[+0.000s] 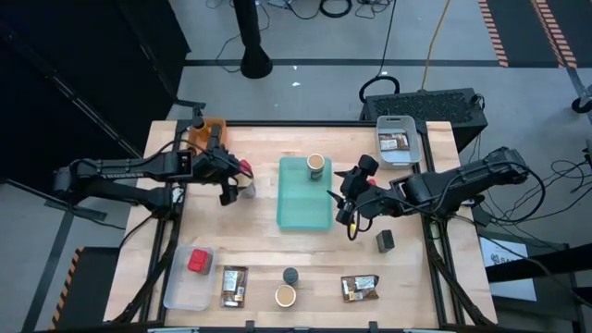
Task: Sort spices by type
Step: Put the top brown seasoning bottle into the blue bin
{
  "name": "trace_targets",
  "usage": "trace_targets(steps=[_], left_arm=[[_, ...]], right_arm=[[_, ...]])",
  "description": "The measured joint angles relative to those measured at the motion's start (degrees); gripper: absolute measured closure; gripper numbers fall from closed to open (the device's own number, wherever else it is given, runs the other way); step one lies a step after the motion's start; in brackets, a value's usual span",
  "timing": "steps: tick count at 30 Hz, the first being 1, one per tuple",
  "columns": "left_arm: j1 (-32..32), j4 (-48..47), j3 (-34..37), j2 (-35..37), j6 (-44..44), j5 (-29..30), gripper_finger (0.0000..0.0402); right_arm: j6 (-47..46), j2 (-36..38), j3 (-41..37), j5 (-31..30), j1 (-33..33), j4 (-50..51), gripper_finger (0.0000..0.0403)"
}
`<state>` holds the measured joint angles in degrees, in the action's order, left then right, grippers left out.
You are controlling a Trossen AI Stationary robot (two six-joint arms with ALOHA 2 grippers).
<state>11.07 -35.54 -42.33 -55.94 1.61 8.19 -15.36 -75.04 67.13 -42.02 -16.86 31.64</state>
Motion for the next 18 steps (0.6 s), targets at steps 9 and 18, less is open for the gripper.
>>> trace_targets(steps=[9,18], left_arm=[[0.6,1.9,2.5,-1.0,-0.8,-0.8,0.0010],[2.6,7.5,6.2,-3.9,0.2,-0.9,0.0010]], right_arm=[[0.2,-0.2,0.0,-0.2,0.3,-0.1,0.0167],[0.2,-0.2,0.0,-0.1,0.3,-0.1,0.0167]])
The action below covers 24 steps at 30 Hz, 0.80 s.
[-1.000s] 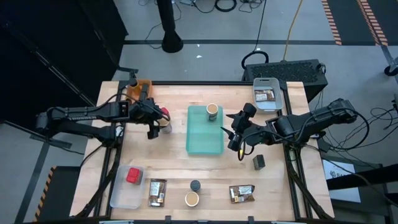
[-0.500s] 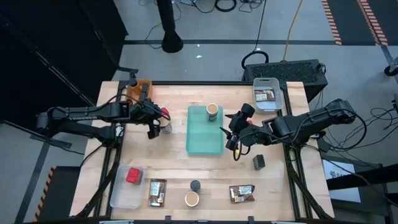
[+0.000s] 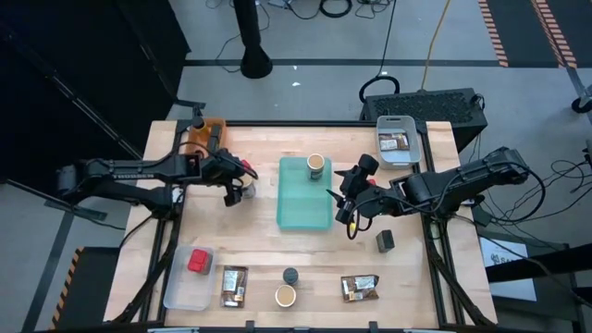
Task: Sort spices by type
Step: Put the top brown seasoning bottle into the blue bin
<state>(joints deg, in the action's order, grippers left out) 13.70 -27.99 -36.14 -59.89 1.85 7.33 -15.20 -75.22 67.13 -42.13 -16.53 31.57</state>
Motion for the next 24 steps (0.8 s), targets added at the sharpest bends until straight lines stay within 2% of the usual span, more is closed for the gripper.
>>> trace_targets(steps=[10,13,20,24], left_arm=[[0.0,1.1,0.0,-3.8,0.8,0.0,0.0014],[0.0,1.1,0.0,-4.3,1.5,0.0,0.0035],[0.0,1.2,-0.1,-4.2,1.4,-0.1,0.0119],[0.1,1.0,-0.2,-4.2,0.3,-0.1,0.0121]], right_arm=[[0.0,0.0,0.0,0.0,0.0,0.0,0.0167],[0.0,0.0,0.0,0.0,0.0,0.0,0.0167],[0.3,0.0,0.0,0.0,0.0,0.0,0.0167],[0.3,0.0,0.0,0.0,0.0,0.0,0.0167]])
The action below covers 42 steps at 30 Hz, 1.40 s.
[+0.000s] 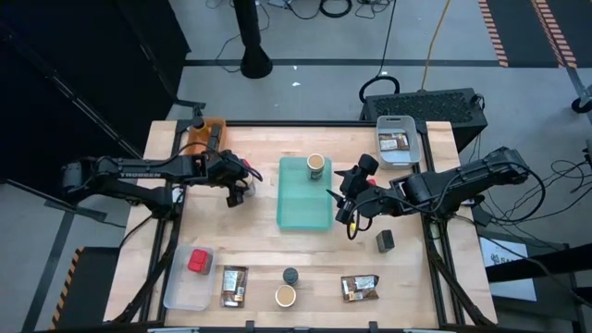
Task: Sort spices by type
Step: Put the top brown seasoning bottle into the blue bin
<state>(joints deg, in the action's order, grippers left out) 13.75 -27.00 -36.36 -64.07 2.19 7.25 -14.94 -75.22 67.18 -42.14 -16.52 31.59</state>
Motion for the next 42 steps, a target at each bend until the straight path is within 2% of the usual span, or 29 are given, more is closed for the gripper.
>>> trace_targets(steps=[14,21,26,31,37,42], left_arm=[[-2.8,-0.7,-6.4,3.8,-0.4,-2.6,0.0121],[-6.1,4.9,-13.0,2.2,-0.4,-2.6,0.0121],[-7.9,5.8,-18.0,-1.3,0.2,-2.6,0.0121],[-9.5,5.4,-22.2,-7.9,0.2,-2.6,0.0121],[-9.8,5.5,-27.1,-15.2,0.1,-2.7,0.0121],[-9.8,5.7,-29.2,-18.7,0.0,-2.7,0.0121]], right_arm=[[0.2,0.0,0.0,0.0,0.0,0.2,0.0167],[0.6,0.0,0.0,0.0,0.0,0.2,0.0167],[0.6,0.0,0.0,0.0,0.0,0.5,0.0167],[-0.1,0.0,0.0,0.0,0.0,2.4,0.0167],[-6.1,0.0,0.0,-0.1,0.0,9.6,0.0167],[-8.6,0.6,0.0,-6.6,-0.6,13.8,0.0167]])
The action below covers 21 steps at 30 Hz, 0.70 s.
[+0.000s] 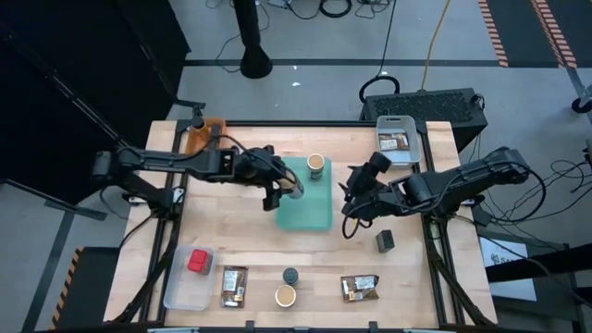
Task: Sort spices by type
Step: Put the top brown seasoning bottle into the blue bin
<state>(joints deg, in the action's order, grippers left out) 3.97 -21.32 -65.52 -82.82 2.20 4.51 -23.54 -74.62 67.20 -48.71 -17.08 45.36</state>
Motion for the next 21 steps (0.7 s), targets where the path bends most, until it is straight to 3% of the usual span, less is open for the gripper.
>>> trace_targets(steps=[18,21], left_arm=[[-0.2,-1.3,-8.7,-14.0,1.4,0.1,0.0121],[-0.3,-3.5,-10.8,-15.1,1.4,1.5,0.0121]], right_arm=[[2.8,1.9,0.0,-7.5,-5.2,-1.7,0.0167],[2.8,2.3,0.0,-11.2,-5.2,-0.7,0.0167]])
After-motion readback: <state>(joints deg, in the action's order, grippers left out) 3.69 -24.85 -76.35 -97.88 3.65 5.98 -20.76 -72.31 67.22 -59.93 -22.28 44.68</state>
